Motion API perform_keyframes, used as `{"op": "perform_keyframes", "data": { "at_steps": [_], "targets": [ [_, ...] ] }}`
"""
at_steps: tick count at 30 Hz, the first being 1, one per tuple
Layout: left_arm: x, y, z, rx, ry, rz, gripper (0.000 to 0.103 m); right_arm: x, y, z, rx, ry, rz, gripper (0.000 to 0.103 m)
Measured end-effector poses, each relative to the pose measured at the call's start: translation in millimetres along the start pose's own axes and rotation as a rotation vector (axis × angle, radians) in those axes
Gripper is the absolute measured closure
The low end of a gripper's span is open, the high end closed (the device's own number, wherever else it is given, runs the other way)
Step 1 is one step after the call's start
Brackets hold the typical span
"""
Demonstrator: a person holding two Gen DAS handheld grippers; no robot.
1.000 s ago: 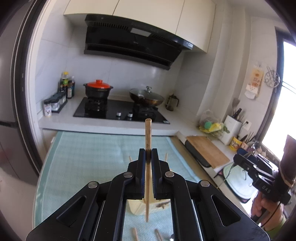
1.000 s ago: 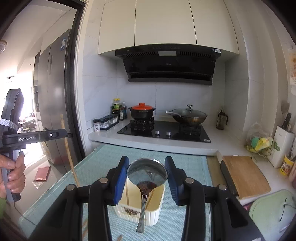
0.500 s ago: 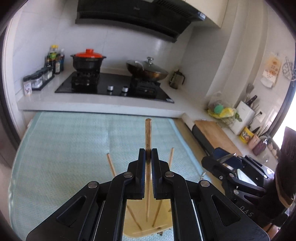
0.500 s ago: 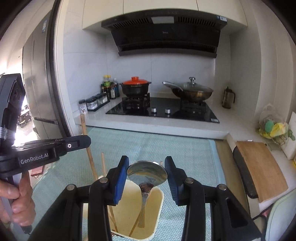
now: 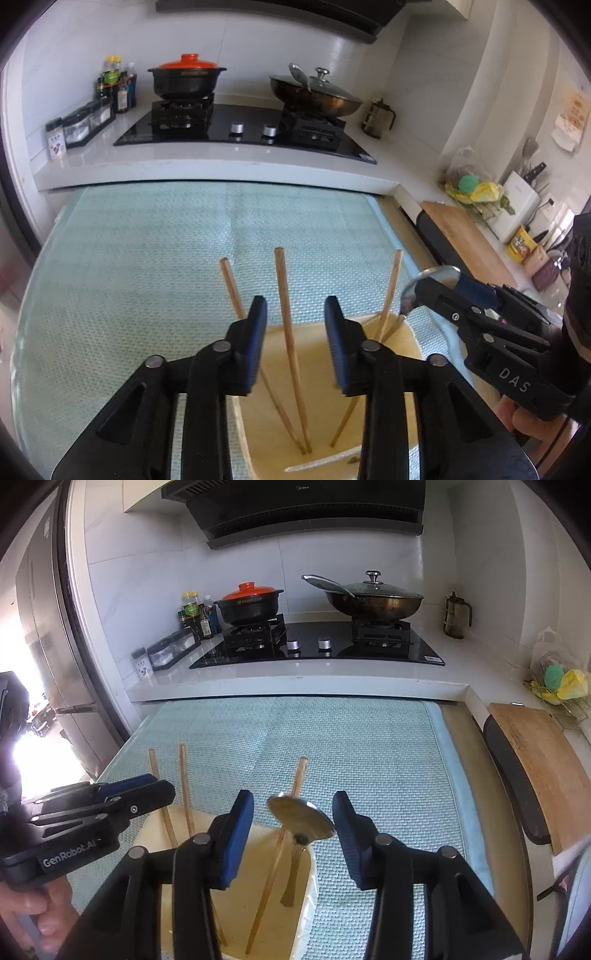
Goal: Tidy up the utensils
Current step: 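Carry the chopstick and spoon over the cream holder and open both tools to drop them in, then withdraw both open tools back over the remaining utensils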
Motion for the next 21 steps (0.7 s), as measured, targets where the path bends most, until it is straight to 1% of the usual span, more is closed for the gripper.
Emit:
{"op": "perform_keyframes", "data": {
  "at_steps": [2,5,7,10,12,15,18,21],
  "targets": [
    [3,-26,-1,0.007,0.022,-0.029,0.061,7,-21,0,0.003,-0.002,-0.036,0.058],
    [-1,-80,-1,0.033,0.074,-0.06,0.052,16,-64,3,-0.007,-0.023,-0.099,0.058],
    [-11,-122,0,0.053,0.124,-0.081,0.041,15,-99,2,-0.008,-0.037,-0.135,0.058],
    [-40,-184,10,0.102,0.191,-0.106,0.03,1,-156,1,-0.003,-0.071,-0.183,0.057],
    [-66,-216,19,0.137,0.221,-0.109,0.029,-15,-191,0,-0.009,-0.103,-0.211,0.052],
    [-110,-248,37,0.185,0.225,-0.09,0.027,-49,-233,-2,-0.051,-0.154,-0.24,0.051],
    [-156,-261,52,0.22,0.202,-0.059,0.026,-87,-257,-5,-0.097,-0.179,-0.244,0.051],
    [-200,-259,61,0.27,0.166,-0.047,0.025,-129,-266,-4,-0.141,-0.183,-0.238,0.051]
  ]
}}
Point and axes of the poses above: each gripper's, at about its wrist camera, not at the fingertips, and y roughly the way its jaws point, z to its left, x to its top, the point moved 4 cm from there along y, roughly the way its jaws point, and after that the axes turned 4 degrees about -x, right-handed, at the moved point
